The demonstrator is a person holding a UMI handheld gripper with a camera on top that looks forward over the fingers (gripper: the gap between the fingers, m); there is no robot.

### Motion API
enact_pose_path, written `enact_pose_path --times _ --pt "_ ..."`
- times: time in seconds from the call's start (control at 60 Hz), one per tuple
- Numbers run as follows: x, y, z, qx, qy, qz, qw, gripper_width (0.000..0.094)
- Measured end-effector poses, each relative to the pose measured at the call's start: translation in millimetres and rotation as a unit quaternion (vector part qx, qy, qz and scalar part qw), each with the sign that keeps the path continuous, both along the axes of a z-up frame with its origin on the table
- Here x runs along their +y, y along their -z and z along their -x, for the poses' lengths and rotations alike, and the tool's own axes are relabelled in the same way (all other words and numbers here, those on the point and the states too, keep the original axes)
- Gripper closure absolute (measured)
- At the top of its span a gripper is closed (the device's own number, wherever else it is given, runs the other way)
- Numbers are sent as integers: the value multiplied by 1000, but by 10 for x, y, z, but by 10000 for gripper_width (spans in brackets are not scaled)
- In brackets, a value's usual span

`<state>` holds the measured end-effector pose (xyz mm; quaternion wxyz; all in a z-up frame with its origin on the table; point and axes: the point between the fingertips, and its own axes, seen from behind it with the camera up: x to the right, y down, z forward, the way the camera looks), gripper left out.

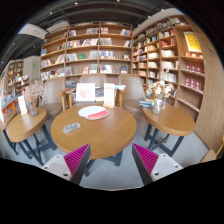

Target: Arrange mouse

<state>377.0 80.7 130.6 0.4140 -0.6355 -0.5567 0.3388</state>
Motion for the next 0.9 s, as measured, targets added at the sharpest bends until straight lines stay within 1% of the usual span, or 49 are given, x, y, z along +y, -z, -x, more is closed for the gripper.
enact_pose_path --times 0.1,0.2,0.317,0.533,0.667,0.75,0.9 --pt "-221 -37 121 1 -12 8 1000 74" --pt "-636 -33 425 3 -25 10 1000 68" --pt "-1087 46 549 -6 -53 24 998 73" --pt "-1858 247 733 -24 -92 22 995 75" --pt "-2265 429 881 -29 -107 11 994 81" --pt "-2387 558 992 -37 -113 8 993 81" --pt "-2520 786 1282 -43 -107 4 993 82"
